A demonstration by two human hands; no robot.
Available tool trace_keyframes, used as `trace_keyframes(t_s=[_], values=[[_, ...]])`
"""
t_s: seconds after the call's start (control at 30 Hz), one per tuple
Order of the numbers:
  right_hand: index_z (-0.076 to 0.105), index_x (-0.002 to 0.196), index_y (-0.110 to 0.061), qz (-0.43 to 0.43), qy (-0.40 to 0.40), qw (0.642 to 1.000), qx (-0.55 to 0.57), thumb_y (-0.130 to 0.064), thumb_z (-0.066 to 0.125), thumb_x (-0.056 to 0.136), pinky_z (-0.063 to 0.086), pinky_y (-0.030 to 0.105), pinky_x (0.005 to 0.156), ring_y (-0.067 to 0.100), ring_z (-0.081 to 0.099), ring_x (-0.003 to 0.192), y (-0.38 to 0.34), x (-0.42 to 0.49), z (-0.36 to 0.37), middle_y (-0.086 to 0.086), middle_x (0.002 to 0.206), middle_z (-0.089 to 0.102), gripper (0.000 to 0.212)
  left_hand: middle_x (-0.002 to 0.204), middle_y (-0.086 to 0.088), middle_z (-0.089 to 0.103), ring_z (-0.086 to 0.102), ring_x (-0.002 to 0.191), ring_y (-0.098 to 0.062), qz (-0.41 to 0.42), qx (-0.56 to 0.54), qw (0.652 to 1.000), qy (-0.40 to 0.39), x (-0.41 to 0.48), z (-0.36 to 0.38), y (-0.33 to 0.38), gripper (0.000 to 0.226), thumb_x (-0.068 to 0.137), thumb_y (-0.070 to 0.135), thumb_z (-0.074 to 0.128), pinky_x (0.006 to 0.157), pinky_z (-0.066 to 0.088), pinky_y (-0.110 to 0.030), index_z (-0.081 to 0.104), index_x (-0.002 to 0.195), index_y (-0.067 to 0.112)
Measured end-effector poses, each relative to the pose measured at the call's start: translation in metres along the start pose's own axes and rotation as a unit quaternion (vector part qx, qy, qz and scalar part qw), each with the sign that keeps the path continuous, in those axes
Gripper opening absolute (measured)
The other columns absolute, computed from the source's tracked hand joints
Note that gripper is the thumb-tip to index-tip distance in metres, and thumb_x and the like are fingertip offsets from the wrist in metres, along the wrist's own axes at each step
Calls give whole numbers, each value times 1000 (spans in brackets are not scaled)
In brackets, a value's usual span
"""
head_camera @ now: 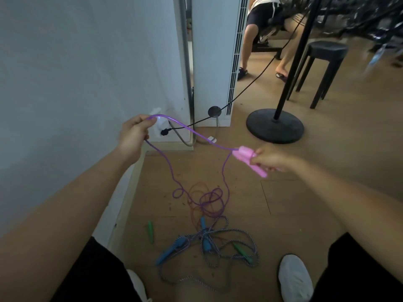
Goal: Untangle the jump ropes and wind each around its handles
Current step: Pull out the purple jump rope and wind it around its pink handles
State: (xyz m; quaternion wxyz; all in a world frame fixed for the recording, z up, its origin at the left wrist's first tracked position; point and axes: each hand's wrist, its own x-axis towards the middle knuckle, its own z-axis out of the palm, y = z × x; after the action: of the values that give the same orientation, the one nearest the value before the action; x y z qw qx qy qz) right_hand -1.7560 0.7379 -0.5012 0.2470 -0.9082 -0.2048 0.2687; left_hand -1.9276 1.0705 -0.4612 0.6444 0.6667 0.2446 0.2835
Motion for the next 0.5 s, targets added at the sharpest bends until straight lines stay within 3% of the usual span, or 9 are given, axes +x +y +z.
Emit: trace_keyframes(t_s=[0.1, 0.2, 0.3, 0.4, 0.5], values=[[61, 94, -15, -13, 8, 999, 39, -17, 60, 93, 30, 21, 40, 14, 42, 48, 1, 1, 12, 6, 70, 55, 2, 53, 9, 33, 29, 52, -11, -25, -70, 997, -4, 5, 10, -2, 3, 84, 16, 69, 56, 28, -24, 70, 81, 15], [58, 100, -15, -6, -22, 978, 206, -31, 67, 92, 29, 22, 41, 9, 36, 46, -7, -1, 16, -1, 65, 51, 20, 49, 10, 35, 28, 49, -11, -31, -27, 999, 14, 8, 18, -5, 10, 91, 19, 69, 53, 26, -26, 69, 81, 16], [57, 116, -14, -3, -73, 931, 358, -35, 70, 90, 24, 22, 43, 9, 29, 47, -16, -11, 16, -4, 60, 41, 36, 43, 15, 40, 29, 49, -12, -37, 73, 996, 19, 6, 21, -12, 9, 90, 21, 69, 47, 24, -24, 73, 83, 18], [57, 128, -20, -25, -93, 893, 439, -36, 63, 93, 23, 24, 46, 11, 26, 49, -23, -19, 11, -4, 56, 36, 39, 47, 9, 43, 34, 49, -13, -71, 134, 988, -31, 4, 22, -16, 6, 85, 18, 73, 44, 31, -21, 73, 80, 13], [57, 132, -29, -50, -94, 868, 485, -39, 55, 96, 29, 25, 51, 11, 33, 50, -27, -25, 6, -3, 58, 40, 37, 60, -5, 52, 46, 54, -17, -129, 202, 960, -142, -1, 22, -19, 19, 87, 14, 66, 49, 45, -21, 68, 68, 11]])
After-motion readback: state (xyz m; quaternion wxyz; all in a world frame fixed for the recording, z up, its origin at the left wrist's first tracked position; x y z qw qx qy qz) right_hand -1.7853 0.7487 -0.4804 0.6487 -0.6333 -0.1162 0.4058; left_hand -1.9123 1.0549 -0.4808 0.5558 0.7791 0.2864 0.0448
